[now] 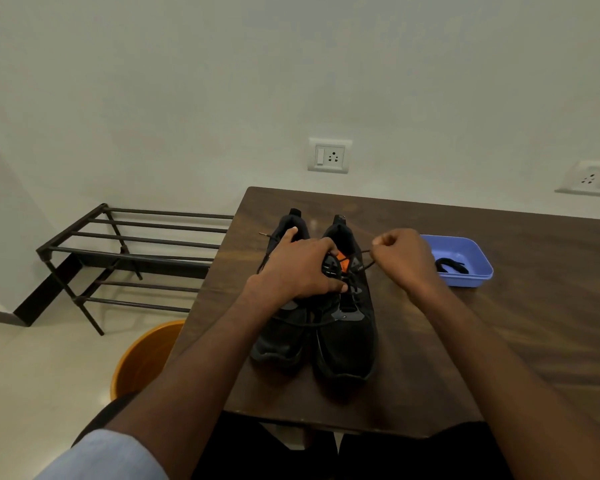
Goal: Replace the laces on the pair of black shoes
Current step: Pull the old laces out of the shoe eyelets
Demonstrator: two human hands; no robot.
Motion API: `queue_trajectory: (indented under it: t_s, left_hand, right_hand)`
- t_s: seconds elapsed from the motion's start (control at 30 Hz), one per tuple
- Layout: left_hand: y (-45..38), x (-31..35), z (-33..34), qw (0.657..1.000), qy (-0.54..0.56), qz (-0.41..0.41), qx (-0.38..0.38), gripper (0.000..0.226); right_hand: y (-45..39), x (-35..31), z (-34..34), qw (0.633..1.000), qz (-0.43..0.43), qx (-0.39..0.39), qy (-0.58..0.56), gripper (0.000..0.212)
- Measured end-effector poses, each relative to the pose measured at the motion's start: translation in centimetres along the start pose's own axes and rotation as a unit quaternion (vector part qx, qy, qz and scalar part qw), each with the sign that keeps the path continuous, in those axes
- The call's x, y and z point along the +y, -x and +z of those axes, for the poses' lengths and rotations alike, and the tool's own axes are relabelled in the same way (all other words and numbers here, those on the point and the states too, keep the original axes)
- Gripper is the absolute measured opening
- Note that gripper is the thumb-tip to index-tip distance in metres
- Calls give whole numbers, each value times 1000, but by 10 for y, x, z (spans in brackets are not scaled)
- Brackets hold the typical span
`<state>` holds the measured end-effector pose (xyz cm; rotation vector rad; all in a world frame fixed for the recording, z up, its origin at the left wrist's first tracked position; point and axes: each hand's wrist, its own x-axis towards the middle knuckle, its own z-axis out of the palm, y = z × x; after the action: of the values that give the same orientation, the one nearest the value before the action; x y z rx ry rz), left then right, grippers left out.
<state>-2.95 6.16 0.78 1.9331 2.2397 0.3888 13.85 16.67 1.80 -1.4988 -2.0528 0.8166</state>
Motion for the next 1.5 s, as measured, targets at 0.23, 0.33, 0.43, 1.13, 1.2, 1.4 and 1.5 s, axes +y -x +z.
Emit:
queue_trajectory:
  t_s: [0.23,0.33,0.43,1.13,1.2,1.4,1.5]
  left_hand:
    - [1,2,3,1000,-6,-3,11,68]
    - [-2,1,4,1000,5,-12,7,73]
    - [-3,0,4,1000,16,-14,2,74]
    - [-3,-2,3,999,30,-17,-8,74]
    - [-1,-1,2,999,32,-11,-16,70]
    - [6,3,2,1000,15,5,-14,50]
    - [5,4,1,1000,8,10,-4,47]
  right_hand:
    - [-3,-8,33,961,-206,-78,170,16]
    - [-7,-7,19,990,-111,25,79,24]
    - [-10,-2,-7,988,-6,156,17,27]
    - [-8,7,-24,980,4,116,163,14]
    - [-1,4,-16,975,-64,38,210,35]
    - [6,-16,6,953,-178,-166,183,33]
    - [8,-15,-3,952,-159,-178,193,32]
